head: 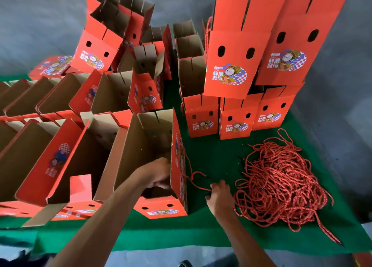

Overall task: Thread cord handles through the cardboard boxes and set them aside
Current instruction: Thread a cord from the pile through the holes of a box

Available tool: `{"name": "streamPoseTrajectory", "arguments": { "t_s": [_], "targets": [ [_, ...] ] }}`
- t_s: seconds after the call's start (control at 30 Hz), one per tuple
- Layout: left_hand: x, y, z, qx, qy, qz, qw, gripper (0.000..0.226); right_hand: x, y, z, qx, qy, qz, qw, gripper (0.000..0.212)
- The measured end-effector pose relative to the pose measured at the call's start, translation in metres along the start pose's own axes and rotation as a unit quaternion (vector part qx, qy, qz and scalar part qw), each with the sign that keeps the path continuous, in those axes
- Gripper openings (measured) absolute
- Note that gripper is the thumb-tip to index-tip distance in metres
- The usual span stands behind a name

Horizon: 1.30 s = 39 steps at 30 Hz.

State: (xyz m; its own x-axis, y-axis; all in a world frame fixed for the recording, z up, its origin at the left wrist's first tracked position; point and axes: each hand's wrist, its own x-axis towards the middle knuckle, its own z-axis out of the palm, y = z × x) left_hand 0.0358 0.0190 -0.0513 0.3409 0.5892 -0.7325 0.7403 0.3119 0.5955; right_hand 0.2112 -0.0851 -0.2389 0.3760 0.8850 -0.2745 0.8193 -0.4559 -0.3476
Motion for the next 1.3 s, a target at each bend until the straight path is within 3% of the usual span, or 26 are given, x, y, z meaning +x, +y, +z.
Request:
{"name": "streamPoseTrajectory", "arguments": {
  "t_s": [0.07, 0.13, 0.23, 0.3, 0.4, 0.43, 0.5, 0.6, 0.73, 0.8, 0.97, 1.13, 1.3],
  "targets": [
    [-0.004, 0.002, -0.002, 0.101, 0.091, 0.046, 0.990, 0.024, 0.003, 0.007, 0.010, -0.031, 0.010, -0.024, 0.999, 0.027],
    [-0.012, 0.005, -0.009, 0.209, 0.181, 0.109, 0.955, 0.021, 0.006, 0.011, 0.013, -0.028, 0.008, -0.012, 0.999, 0.023],
    [-0.031, 0.005, -0.032, 0.280, 0.273, 0.201, 0.898, 0.040, 0.014, 0.012, 0.006, 0.122, 0.001, 0.060, 0.991, 0.023],
    [-0.043, 0.002, -0.054, 0.330, 0.331, 0.258, 0.845, 0.048, 0.021, 0.010, -0.012, 0.351, 0.036, 0.088, 0.931, 0.025],
    [-0.060, -0.005, -0.084, 0.381, 0.325, 0.273, 0.821, 0.049, 0.032, 0.001, -0.059, 0.660, 0.108, 0.123, 0.733, 0.023],
    [-0.064, -0.008, -0.091, 0.386, 0.315, 0.273, 0.823, 0.048, 0.037, -0.001, -0.075, 0.683, 0.136, 0.119, 0.708, 0.022],
    [-0.070, -0.014, -0.100, 0.379, 0.305, 0.282, 0.827, 0.046, 0.043, -0.002, -0.107, 0.675, 0.191, 0.105, 0.705, 0.022],
    [-0.075, -0.018, -0.107, 0.362, 0.291, 0.290, 0.837, 0.037, 0.047, 0.002, -0.144, 0.703, 0.255, 0.095, 0.657, 0.026],
    [-0.072, -0.015, -0.110, 0.375, 0.281, 0.299, 0.831, 0.037, 0.045, 0.013, -0.164, 0.723, 0.303, 0.123, 0.608, 0.021],
    [-0.067, -0.012, -0.106, 0.392, 0.262, 0.311, 0.825, 0.033, 0.044, 0.020, -0.162, 0.718, 0.319, 0.132, 0.605, 0.021],
    [-0.048, 0.005, -0.071, 0.413, 0.239, 0.380, 0.792, 0.016, 0.042, 0.033, -0.140, 0.671, 0.343, 0.165, 0.636, 0.019],
    [-0.035, 0.027, -0.042, 0.376, 0.220, 0.439, 0.786, 0.016, 0.031, 0.051, -0.135, 0.637, 0.413, 0.162, 0.631, 0.026],
    [-0.028, 0.047, 0.001, 0.373, 0.213, 0.486, 0.761, 0.014, 0.020, 0.072, -0.140, 0.598, 0.391, 0.168, 0.679, 0.030]
  ]
}}
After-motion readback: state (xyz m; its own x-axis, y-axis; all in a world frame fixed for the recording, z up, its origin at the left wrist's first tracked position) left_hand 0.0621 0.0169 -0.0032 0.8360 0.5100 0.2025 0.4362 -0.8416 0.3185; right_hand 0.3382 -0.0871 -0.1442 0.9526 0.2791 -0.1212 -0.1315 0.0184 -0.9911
